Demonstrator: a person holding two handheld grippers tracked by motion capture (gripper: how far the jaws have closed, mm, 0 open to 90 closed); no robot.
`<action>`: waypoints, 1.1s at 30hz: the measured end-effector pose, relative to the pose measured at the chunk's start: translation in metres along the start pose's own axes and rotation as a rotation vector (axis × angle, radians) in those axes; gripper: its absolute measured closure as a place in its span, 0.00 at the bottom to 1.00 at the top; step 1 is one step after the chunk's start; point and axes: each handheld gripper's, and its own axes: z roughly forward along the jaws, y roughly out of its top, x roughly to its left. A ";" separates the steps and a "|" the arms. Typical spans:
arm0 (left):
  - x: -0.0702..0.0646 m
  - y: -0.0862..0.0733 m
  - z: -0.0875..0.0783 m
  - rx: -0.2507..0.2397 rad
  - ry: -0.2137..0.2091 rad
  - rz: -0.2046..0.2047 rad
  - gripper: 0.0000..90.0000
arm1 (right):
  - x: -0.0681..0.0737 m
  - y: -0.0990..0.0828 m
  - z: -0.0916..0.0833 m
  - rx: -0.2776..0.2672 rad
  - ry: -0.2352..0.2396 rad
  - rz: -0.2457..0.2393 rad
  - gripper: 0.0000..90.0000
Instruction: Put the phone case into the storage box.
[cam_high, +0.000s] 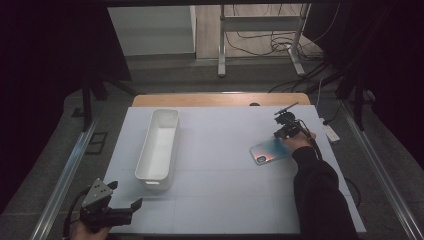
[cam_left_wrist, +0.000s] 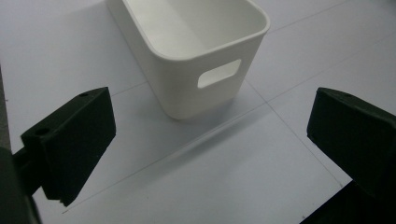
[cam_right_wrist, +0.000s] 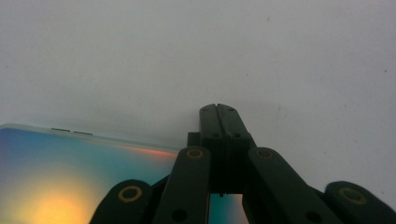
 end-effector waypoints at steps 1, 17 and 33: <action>0.000 0.000 0.000 0.000 0.000 0.000 0.02 | 0.000 -0.001 -0.001 0.002 0.001 -0.002 0.99; 0.000 0.000 0.000 0.004 0.003 0.003 0.02 | 0.006 -0.019 -0.009 0.022 0.034 -0.042 0.99; -0.001 0.001 0.001 0.008 0.004 0.005 0.02 | 0.010 -0.039 -0.022 0.033 0.072 -0.061 0.99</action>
